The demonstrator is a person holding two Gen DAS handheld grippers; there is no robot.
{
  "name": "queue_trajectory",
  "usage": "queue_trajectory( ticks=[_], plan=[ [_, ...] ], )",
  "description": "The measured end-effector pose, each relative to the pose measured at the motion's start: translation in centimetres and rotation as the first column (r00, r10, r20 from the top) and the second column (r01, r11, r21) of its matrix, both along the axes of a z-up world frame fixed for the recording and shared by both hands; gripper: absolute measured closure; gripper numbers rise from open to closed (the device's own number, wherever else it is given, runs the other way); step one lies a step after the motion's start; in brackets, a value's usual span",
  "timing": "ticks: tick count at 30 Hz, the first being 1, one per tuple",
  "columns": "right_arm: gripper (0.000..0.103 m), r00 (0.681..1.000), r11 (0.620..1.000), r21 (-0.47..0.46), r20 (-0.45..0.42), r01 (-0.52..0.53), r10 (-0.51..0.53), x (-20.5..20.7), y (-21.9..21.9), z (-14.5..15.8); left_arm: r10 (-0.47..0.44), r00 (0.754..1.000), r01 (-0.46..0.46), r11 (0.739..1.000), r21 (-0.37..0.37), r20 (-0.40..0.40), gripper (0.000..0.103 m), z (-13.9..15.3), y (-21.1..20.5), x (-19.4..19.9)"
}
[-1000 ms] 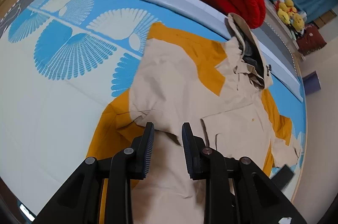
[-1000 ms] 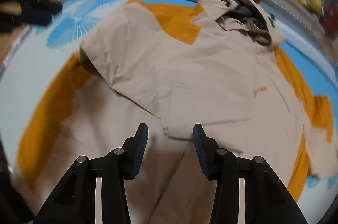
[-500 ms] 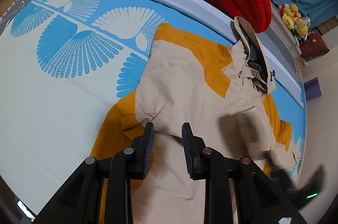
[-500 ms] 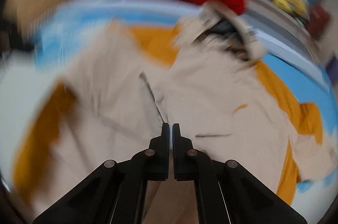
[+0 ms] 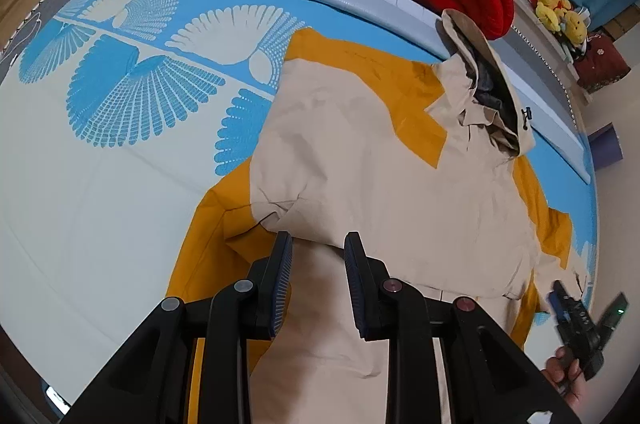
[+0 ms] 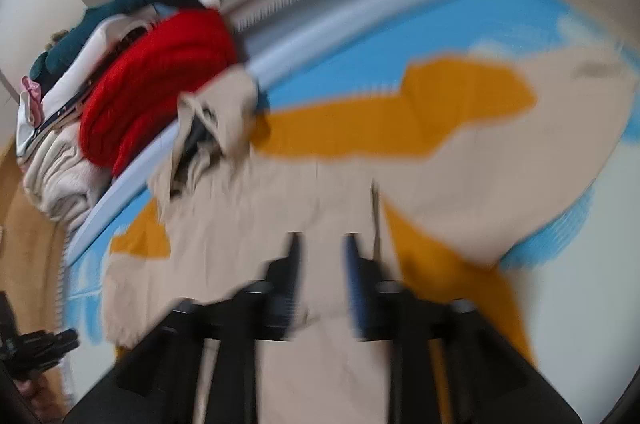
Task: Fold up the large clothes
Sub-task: 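Grasp the other sleeve with the right tool, fold it across the body, release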
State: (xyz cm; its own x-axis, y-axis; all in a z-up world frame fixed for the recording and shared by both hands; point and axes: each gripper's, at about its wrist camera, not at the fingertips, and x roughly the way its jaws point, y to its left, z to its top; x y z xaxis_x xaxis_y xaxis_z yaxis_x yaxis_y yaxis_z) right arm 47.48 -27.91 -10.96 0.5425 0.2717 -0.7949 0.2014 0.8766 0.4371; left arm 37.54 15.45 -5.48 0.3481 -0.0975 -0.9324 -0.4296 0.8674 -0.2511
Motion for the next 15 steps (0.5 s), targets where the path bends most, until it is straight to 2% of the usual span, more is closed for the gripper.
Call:
queue_trajectory(
  ticks=[3,6,8,9,10,11,13,15],
  plan=[
    [0.057,0.995,0.997,0.081,-0.098,-0.018,0.026,0.4,0.2,-3.3,0.008,1.0,-0.008,1.0,0.005,-0.012,0.079,-0.5,0.2,0.1],
    [0.057,0.983,0.995,0.096,-0.183,0.029,-0.011,0.2,0.1,-6.0,0.018,1.0,-0.018,1.0,0.009,-0.016,0.079,-0.7,0.4,0.3],
    [0.059,0.979,0.993,0.112,-0.204,0.038,-0.014,0.4,0.2,-7.1,0.024,1.0,-0.024,1.0,0.008,-0.015,0.079,-0.7,0.6,0.5],
    [0.068,0.979,0.994,0.109,-0.202,0.029,-0.007,0.5,0.3,-7.3,0.025,1.0,-0.025,1.0,0.008,-0.014,0.079,-0.7,0.7,0.5],
    [0.084,0.98,0.996,0.083,-0.199,0.014,0.003,0.6,0.6,-7.3,0.028,0.999,-0.028,1.0,0.009,-0.014,0.079,-0.7,0.8,0.7],
    [0.095,0.983,0.998,0.06,-0.182,-0.004,0.015,0.6,1.0,-7.0,0.033,0.999,-0.032,0.999,0.01,-0.015,0.079,-0.8,0.9,0.8],
    [0.096,0.993,0.999,0.041,-0.116,0.006,-0.002,0.3,0.8,-5.1,0.043,0.999,-0.042,0.999,0.011,-0.02,0.079,-1.1,1.0,1.0],
    [0.097,0.999,0.999,0.021,0.011,0.05,-0.05,-0.6,-0.3,-1.7,0.04,0.999,-0.039,0.999,0.02,-0.023,0.079,-1.3,0.9,1.2]
  ],
)
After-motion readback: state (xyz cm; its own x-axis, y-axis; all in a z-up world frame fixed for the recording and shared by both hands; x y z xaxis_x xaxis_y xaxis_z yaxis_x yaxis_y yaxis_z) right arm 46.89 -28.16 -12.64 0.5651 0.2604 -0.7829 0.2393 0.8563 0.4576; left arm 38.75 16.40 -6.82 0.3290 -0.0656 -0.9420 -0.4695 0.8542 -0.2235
